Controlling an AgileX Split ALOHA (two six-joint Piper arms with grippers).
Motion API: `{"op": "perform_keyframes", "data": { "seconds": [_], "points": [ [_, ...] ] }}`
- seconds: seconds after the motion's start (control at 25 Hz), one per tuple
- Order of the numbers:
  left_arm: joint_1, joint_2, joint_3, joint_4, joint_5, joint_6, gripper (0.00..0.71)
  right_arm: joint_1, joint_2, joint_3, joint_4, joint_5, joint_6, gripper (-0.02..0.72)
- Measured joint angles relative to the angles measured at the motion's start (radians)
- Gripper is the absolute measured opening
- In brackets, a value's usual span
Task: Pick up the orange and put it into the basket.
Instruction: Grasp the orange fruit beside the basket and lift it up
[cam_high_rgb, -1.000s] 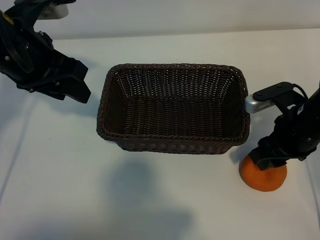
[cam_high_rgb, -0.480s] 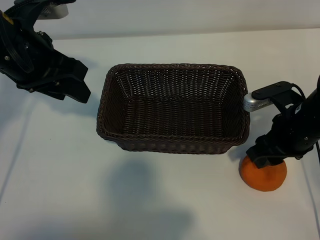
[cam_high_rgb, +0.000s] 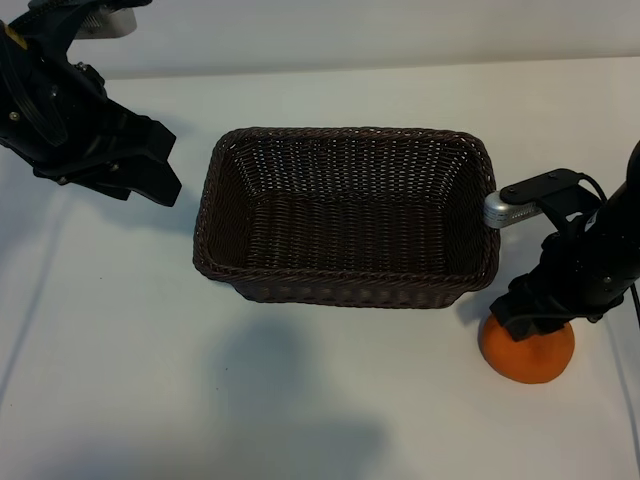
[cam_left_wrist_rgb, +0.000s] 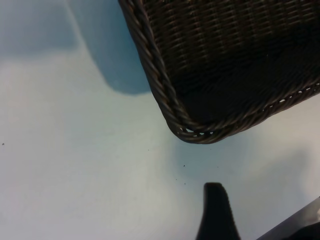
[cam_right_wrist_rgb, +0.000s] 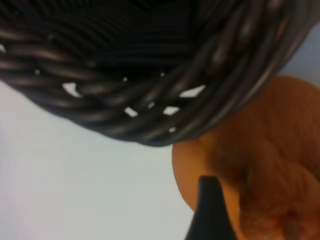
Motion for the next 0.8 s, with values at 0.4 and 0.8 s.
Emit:
{"op": "perform_keyframes", "data": {
  "seconds": [0.4, 0.8],
  "points": [
    [0.0, 0.0, 0.0, 0.0, 0.0, 0.0, 0.521, 0.0, 0.001, 0.0, 0.001, -0.005, 0.0, 0.497],
    [0.0, 0.0, 0.0, 0.0, 0.0, 0.0, 0.521, 0.0, 0.052, -0.009, 0.001, 0.026, 0.004, 0.18]
  ]
}}
